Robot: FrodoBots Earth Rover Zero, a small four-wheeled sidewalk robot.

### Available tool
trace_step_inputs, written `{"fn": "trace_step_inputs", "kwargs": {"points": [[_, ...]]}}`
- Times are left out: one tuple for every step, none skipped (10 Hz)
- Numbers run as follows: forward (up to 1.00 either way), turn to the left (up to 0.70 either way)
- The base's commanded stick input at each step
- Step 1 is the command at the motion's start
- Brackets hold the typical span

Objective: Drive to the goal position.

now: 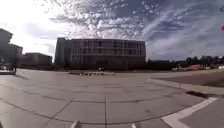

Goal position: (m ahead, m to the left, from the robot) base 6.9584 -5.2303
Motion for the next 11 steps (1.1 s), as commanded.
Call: {"fn": "trace_step_inputs", "kwargs": {"points": [[0.70,0.00],[0.70,0.00],[0.70,0.00],[0.70,0.00],[0.70,0.00],[0.70,0.00],[0.70,0.00],[0.70,0.00],[0.70,0.00],[0.70,0.00],[0.70,0.00]]}}
